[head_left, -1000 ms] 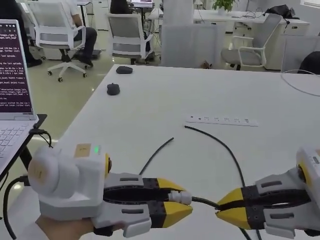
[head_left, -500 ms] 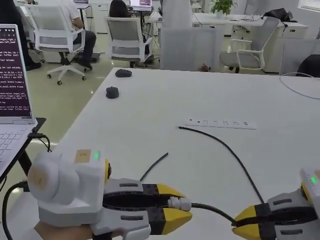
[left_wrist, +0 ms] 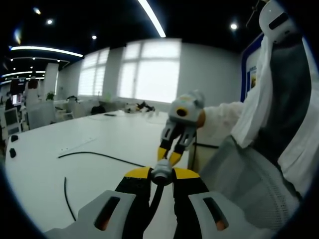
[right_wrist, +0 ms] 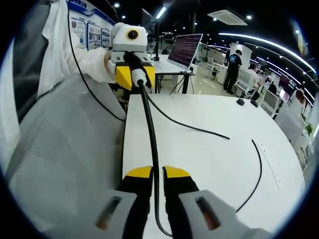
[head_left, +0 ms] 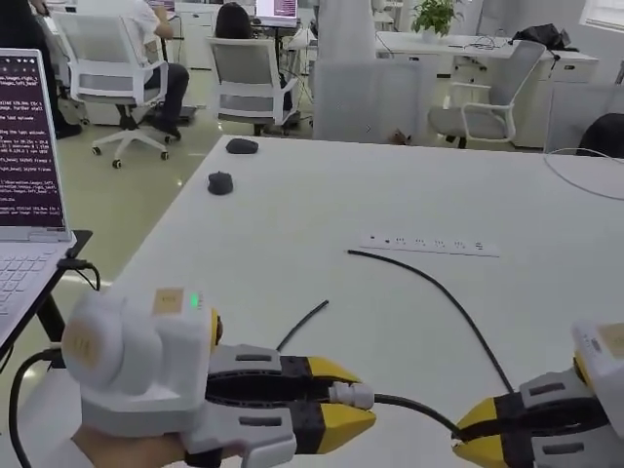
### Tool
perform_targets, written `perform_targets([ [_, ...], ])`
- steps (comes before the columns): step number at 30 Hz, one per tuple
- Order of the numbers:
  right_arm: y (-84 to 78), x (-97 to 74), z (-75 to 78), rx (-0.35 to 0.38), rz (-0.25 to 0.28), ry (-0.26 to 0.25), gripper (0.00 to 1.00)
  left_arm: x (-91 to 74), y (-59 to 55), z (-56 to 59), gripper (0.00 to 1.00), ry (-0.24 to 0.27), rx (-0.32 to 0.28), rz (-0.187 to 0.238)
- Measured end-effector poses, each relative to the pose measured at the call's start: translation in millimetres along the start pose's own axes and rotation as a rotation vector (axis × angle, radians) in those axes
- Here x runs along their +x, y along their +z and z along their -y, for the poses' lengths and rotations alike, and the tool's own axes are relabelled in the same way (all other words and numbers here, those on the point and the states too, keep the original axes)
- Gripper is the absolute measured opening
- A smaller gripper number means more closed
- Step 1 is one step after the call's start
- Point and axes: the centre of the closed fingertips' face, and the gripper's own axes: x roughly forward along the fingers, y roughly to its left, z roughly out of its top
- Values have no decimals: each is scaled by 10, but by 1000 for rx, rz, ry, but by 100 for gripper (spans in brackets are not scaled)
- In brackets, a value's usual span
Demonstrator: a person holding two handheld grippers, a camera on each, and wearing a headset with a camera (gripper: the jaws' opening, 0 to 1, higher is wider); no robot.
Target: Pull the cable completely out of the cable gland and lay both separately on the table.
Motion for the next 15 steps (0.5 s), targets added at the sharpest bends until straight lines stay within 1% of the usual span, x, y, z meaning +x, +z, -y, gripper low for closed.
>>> perform_targets([
  [2, 46, -6, -2, -13, 1, -4, 10, 0, 2, 2, 17, -1, -1, 0],
  [5, 180, -20, -4, -33, 26, -12, 14, 6, 0, 10, 17, -4, 0, -2],
  [7, 315, -32, -16, -46, 61, -13, 15, 10, -1, 13, 17, -6, 0, -2],
  [9, 489, -47, -45, -50, 115, -5, 17, 12, -5, 14, 17, -7, 0, -5],
  [10, 616, -56, -83, -55, 158, 10, 17, 14, -7, 14, 17, -7, 1, -6],
  [12, 769, -67, -158, -67, 201, 37, 18, 16, -8, 18, 17, -8, 2, -7],
  [14, 849, -63, -194, -86, 206, 40, 18, 16, -7, 20, 17, -8, 2, -6],
  [15, 911, -48, -227, -107, 210, 43, 17, 15, -6, 19, 17, -8, 2, -6],
])
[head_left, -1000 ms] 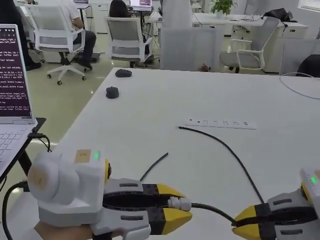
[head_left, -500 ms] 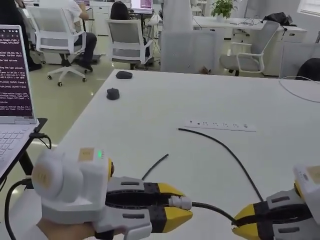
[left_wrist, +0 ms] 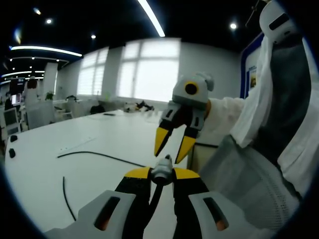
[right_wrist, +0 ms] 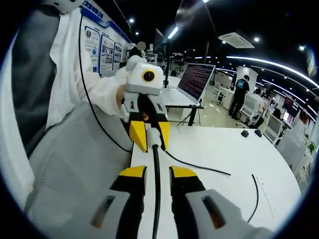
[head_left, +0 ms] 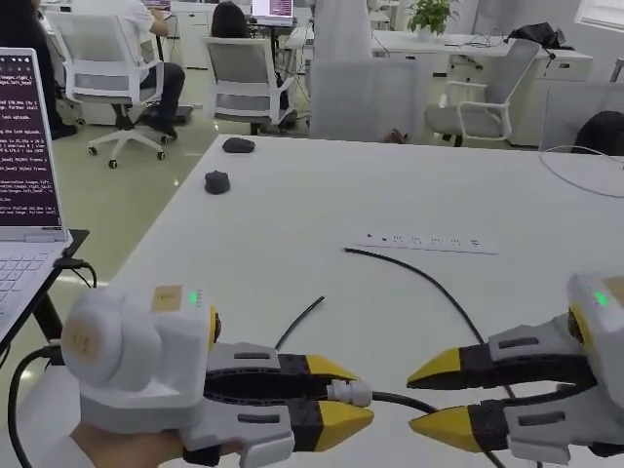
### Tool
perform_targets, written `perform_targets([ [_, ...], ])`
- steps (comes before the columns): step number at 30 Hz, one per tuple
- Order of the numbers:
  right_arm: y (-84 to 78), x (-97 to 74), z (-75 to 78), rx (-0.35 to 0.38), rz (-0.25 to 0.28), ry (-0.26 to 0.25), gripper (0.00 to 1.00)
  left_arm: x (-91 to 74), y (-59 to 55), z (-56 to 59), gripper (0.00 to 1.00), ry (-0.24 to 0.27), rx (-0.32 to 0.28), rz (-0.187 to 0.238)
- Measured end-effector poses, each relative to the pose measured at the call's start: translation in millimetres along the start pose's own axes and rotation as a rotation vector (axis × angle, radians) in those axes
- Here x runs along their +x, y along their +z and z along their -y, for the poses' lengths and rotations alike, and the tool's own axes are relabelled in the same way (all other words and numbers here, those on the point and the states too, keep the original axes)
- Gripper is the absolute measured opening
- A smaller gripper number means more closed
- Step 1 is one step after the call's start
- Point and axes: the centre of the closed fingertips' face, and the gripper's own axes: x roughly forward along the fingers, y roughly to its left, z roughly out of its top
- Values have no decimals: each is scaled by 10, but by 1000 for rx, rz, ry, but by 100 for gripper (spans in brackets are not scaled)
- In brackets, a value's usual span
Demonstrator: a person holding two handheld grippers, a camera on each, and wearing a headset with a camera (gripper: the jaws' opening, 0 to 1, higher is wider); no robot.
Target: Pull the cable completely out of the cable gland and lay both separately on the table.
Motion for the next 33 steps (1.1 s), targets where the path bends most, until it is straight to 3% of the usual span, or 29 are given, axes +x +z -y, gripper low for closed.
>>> perform_targets([
  [7, 109, 100, -15, -45, 6, 16, 13, -5, 12, 3, 17, -1, 1, 7],
  [17, 79, 124, -16, -45, 4, 20, 3, 5, 22, 37, 17, -15, 6, 12],
  [33, 11, 132, -45, -58, -7, 33, 3, 24, 7, 57, 17, -24, 12, 3],
])
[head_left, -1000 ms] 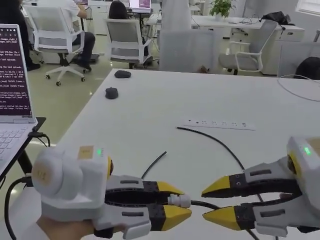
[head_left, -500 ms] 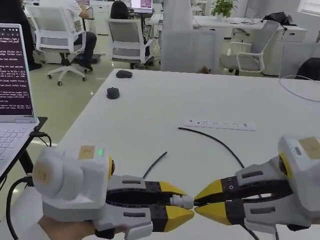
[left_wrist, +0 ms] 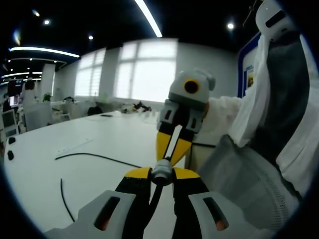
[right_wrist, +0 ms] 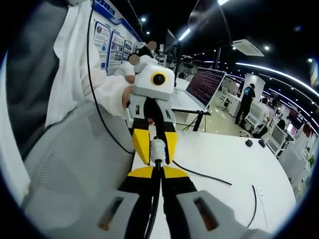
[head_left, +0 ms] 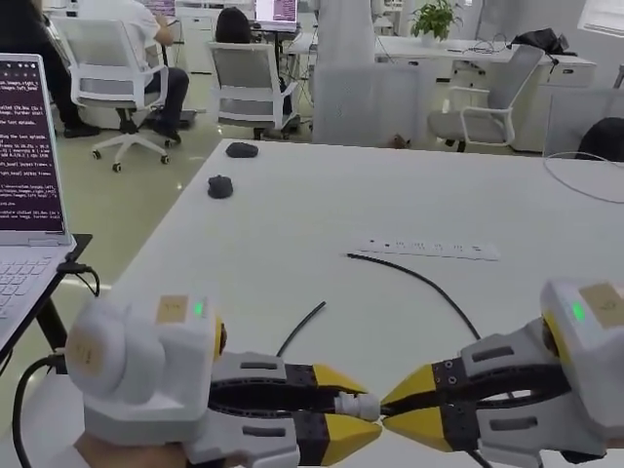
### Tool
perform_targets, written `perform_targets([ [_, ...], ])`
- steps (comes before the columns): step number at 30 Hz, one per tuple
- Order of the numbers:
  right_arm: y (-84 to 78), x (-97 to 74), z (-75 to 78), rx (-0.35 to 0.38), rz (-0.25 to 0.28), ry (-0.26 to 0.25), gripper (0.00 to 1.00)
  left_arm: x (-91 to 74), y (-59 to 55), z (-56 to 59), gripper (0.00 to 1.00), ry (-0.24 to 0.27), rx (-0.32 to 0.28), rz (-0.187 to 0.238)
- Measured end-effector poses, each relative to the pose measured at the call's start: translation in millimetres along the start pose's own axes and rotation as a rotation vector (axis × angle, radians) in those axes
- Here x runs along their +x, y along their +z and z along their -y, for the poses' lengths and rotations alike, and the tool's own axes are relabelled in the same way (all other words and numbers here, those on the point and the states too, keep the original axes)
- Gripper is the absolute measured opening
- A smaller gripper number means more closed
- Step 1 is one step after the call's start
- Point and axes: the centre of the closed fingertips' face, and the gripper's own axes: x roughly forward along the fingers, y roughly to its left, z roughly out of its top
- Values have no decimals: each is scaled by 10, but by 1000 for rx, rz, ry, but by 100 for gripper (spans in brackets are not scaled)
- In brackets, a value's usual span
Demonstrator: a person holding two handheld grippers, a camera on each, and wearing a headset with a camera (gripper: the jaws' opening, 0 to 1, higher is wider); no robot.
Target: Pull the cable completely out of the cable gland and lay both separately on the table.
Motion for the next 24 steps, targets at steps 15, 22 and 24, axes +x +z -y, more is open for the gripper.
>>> perform_targets([
  [15, -276, -149, 83, 57, -28, -29, 3, -35, 15, -64, 16, 24, -12, 12],
  [22, -582, -230, 102, 116, -87, -55, 3, -47, 25, -76, 16, 31, -17, 19],
  [24, -694, -266, 111, 139, -112, -64, 3, -53, 33, -82, 16, 34, -18, 23],
])
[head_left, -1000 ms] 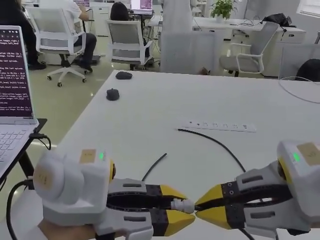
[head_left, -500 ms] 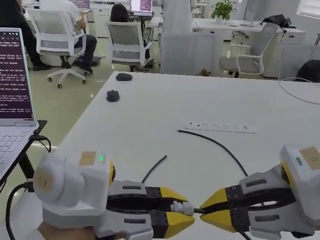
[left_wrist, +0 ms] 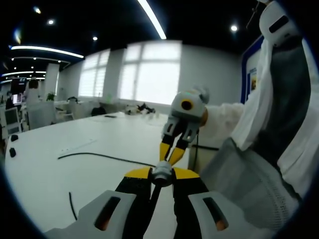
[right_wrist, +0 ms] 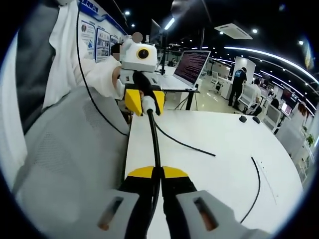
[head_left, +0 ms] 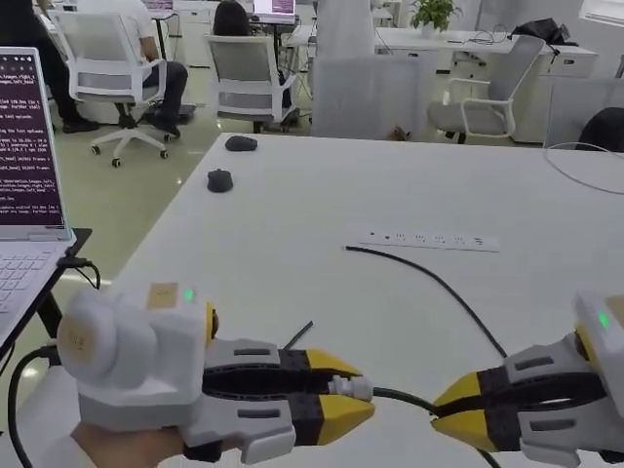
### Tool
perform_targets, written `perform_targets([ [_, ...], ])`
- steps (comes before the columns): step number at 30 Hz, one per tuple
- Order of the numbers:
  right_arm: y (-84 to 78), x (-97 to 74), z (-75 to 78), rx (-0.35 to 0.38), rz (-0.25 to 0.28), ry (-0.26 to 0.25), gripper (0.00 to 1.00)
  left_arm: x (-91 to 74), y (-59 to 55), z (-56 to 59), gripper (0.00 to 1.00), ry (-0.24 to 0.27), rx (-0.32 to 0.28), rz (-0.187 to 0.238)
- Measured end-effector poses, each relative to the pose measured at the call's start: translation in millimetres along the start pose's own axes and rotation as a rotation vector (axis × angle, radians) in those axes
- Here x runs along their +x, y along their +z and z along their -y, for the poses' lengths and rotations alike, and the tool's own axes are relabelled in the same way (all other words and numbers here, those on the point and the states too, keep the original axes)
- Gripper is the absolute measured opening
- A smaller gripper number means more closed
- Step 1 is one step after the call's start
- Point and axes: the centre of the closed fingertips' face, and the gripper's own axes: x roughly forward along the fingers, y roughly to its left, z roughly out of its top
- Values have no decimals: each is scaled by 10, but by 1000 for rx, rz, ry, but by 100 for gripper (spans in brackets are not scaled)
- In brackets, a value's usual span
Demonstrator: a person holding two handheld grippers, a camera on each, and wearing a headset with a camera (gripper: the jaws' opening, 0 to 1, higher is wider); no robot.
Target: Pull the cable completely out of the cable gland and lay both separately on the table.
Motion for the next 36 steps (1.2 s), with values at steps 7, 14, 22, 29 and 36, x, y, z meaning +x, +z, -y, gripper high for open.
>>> perform_targets([
  [7, -352, -58, 53, 68, -71, -25, 3, -16, 28, -23, 16, 8, -5, 16],
  [14, -461, -72, 56, 104, -85, -35, 3, -1, 19, -14, 16, 2, 2, 10],
  [22, -443, -56, 69, 92, -102, -31, 3, -9, 12, -28, 16, 8, -1, 9],
  [29, -244, -88, 141, 71, -75, -56, 15, -23, 18, -43, 16, 12, -11, 15],
  [36, 320, 3, 54, 34, 84, -21, 24, 2, -13, -11, 16, -5, -10, 2],
])
